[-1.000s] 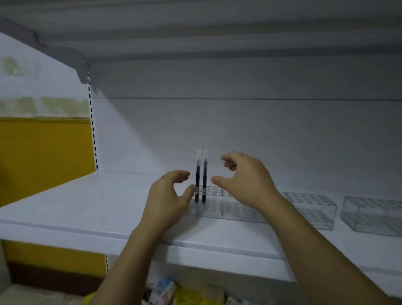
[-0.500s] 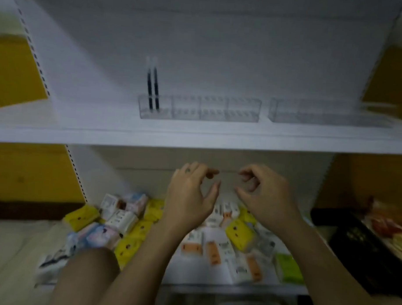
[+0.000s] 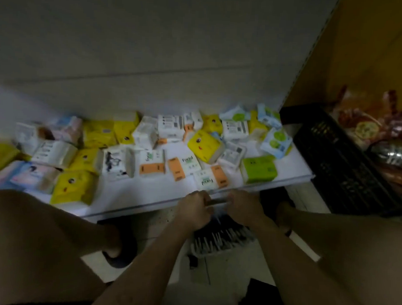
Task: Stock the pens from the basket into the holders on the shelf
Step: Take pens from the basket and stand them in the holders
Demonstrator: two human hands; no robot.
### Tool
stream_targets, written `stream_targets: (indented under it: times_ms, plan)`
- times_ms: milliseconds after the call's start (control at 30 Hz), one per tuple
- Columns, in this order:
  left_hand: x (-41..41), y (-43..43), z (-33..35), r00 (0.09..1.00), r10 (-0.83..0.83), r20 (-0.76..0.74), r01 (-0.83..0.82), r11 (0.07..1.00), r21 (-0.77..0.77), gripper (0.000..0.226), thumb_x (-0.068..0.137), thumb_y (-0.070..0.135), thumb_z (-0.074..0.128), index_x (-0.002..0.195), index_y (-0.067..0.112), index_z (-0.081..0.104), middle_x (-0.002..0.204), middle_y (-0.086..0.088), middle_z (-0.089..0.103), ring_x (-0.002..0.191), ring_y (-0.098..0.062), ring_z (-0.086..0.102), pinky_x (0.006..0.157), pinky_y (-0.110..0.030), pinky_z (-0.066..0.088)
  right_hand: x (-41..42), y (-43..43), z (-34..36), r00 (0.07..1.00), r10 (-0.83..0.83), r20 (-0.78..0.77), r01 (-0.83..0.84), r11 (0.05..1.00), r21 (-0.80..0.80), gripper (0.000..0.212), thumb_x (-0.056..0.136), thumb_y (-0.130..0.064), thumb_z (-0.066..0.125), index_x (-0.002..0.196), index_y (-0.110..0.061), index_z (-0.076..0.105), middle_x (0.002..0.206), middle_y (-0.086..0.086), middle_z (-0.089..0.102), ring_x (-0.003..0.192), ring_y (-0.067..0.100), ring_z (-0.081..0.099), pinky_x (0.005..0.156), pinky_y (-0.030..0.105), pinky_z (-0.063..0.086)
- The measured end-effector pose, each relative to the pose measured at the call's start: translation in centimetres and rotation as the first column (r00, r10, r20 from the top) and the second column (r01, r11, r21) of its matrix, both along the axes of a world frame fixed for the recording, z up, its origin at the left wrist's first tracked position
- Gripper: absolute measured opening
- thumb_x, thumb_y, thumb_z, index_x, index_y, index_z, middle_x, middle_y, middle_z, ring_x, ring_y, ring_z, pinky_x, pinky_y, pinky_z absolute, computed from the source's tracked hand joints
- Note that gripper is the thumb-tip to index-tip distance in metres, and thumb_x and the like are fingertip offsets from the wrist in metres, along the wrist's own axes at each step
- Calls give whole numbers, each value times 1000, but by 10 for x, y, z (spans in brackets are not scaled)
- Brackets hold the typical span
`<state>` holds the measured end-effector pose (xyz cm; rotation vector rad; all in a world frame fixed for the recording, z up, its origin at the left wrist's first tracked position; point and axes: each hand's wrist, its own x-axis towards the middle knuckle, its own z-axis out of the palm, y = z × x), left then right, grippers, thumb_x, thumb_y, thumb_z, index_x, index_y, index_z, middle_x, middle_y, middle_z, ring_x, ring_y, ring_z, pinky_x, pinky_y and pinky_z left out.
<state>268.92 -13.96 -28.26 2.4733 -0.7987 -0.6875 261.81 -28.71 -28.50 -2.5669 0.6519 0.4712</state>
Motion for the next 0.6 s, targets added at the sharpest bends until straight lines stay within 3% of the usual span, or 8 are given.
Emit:
stream_targets:
  times_ms: [67, 133, 200, 300, 400, 467, 533, 600]
  plan:
    - [-3, -5, -33, 994, 19, -107, -15, 999, 43, 24, 89, 26, 59, 109, 14, 66, 107, -7, 67, 101, -25, 63, 87, -35, 53, -9, -3, -30, 988, 38, -149, -37, 999, 15, 14, 93, -28, 51, 88, -18, 60, 92, 3, 62, 87, 23, 59, 87, 34, 49]
    - [-7, -8, -66, 979, -9, -204, 24, 997, 70, 25, 92, 22, 55, 111, 8, 65, 108, -9, 66, 103, -26, 62, 89, -36, 52, -17, -5, -56, 963, 53, -264, -41, 998, 51, 32, 95, -27, 51, 65, -22, 40, 69, -3, 44, 67, 14, 45, 85, 29, 40]
    - [-14, -10, -93, 958, 7, -286, 24, 994, 106, 23, 94, 20, 53, 110, 8, 63, 106, -11, 65, 101, -26, 62, 82, -31, 51, -22, -9, -78, 935, 48, -352, -25, 997, 70, 40, 96, -27, 49, 61, -22, 31, 63, -3, 35, 62, 14, 38, 86, 34, 40]
    - [-19, -13, -125, 928, 67, -367, -15, 990, 143, 20, 95, 21, 53, 107, 11, 64, 106, -11, 65, 100, -24, 61, 71, -23, 42, -21, -10, -102, 903, -45, -428, 80, 995, 63, 36, 93, -22, 50, 61, -22, 34, 65, -1, 35, 56, 13, 31, 69, 31, 38]
    - [-23, -14, -146, 906, 74, -417, -1, 985, 172, 28, 94, 20, 56, 118, 7, 62, 120, -11, 62, 109, -25, 58, 80, -23, 40, -14, -5, -121, 915, -53, -401, 112, 986, 125, 40, 94, -18, 53, 58, -18, 34, 62, 1, 35, 56, 15, 34, 52, 25, 30]
    - [-24, -16, -154, 900, 42, -434, 27, 988, 152, 29, 93, 17, 57, 120, 7, 62, 122, -11, 61, 113, -26, 57, 87, -24, 42, -8, 3, -128, 932, -80, -355, 138, 980, 141, 41, 93, -14, 53, 58, -18, 31, 63, 1, 35, 59, 18, 38, 59, 27, 35]
    - [-24, -21, -161, 894, -3, -449, 68, 989, 129, 25, 94, 17, 55, 115, 7, 64, 117, -10, 64, 108, -23, 59, 82, -22, 41, -4, 11, -135, 933, -106, -344, 161, 977, 137, 35, 93, -13, 51, 61, -16, 37, 68, 5, 41, 66, 22, 44, 67, 34, 43]
    - [-25, -26, -166, 895, -12, -446, 70, 991, 114, 20, 94, 14, 52, 107, 7, 66, 110, -10, 67, 93, -17, 59, 72, -17, 38, -4, 17, -143, 931, -114, -346, 166, 978, 123, 23, 95, -16, 51, 73, -11, 50, 92, 15, 57, 90, 30, 55, 73, 36, 47]
